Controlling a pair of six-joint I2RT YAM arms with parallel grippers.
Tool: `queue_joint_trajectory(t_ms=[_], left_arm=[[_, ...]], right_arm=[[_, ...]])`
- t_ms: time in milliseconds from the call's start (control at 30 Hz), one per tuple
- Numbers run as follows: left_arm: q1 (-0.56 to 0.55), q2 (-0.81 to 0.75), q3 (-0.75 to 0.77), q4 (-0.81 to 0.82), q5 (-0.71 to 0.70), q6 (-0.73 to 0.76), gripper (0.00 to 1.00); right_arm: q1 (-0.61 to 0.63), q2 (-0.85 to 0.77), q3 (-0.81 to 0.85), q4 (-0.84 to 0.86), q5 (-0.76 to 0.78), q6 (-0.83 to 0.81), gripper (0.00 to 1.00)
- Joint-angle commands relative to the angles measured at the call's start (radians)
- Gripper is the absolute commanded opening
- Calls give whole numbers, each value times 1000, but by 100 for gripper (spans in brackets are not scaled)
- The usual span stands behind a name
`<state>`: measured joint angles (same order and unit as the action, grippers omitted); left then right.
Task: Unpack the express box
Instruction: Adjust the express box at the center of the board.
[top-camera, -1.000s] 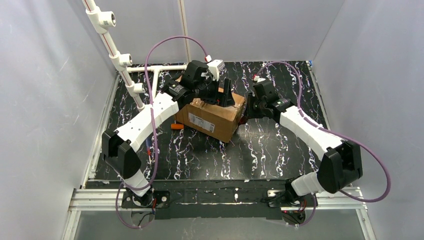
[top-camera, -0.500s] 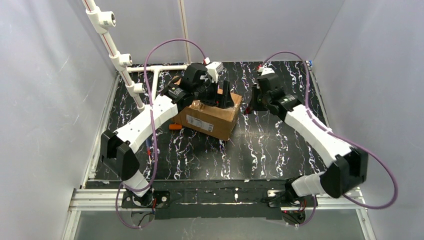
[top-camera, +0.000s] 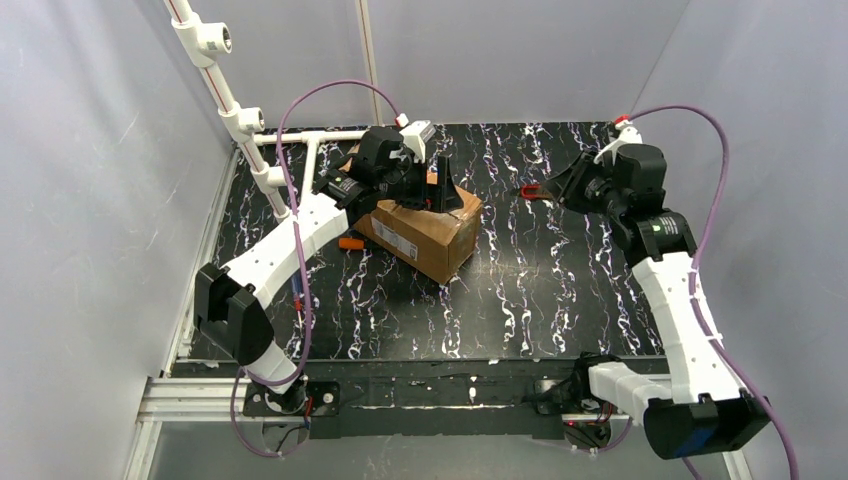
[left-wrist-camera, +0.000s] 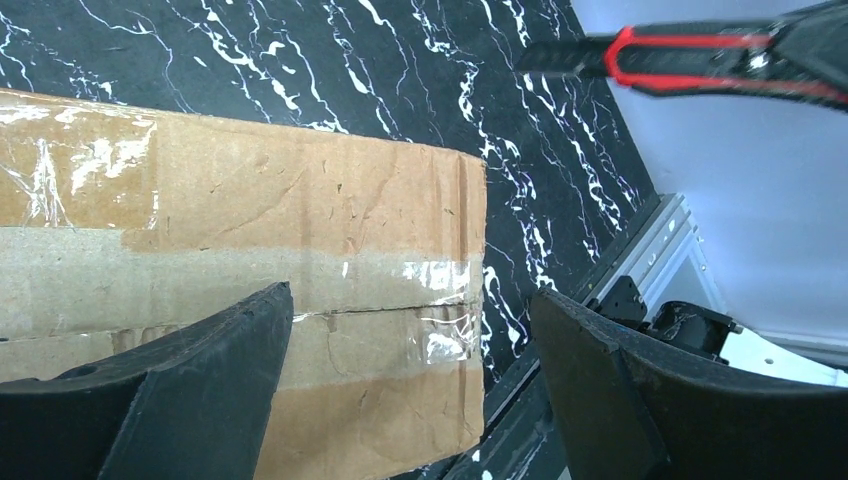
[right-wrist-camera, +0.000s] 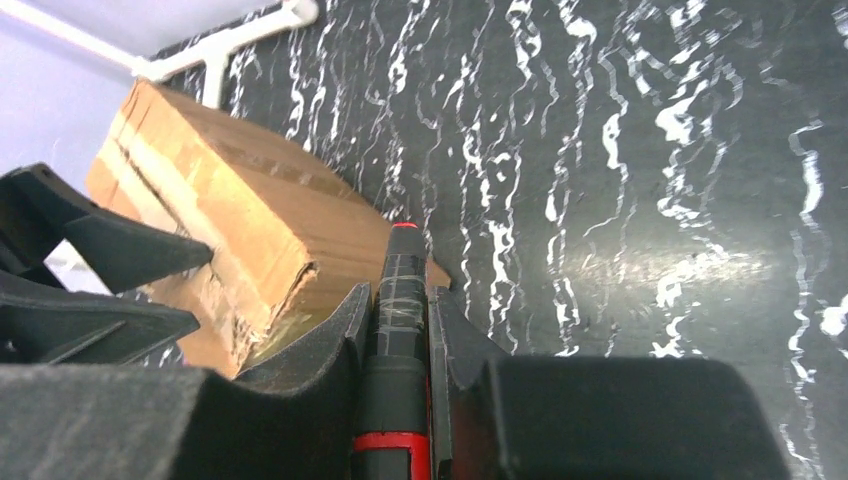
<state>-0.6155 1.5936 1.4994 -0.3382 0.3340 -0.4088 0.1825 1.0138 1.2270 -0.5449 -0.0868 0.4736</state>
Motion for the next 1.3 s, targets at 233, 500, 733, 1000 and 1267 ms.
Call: queue_joint_trajectory(t_ms=[233,500,733,1000,1267], left_arm=[[10,35,-28,-31,47,-60,88],[10,48,-26,-47,97,-58,89],[10,42,-67,-14,148,-63,89],[9,49,-75,-6,155,-73,88],[16,68,-85,45,143,-87,88]], right_arm=[[87,118,-50,-104,-102,-125,1],[302,228,-70,-42,80,-61,1],[327,288,-57,44,82,-49,1],[347,365,67,108,107,-41,1],[368,465,233,96,179,-89,1]])
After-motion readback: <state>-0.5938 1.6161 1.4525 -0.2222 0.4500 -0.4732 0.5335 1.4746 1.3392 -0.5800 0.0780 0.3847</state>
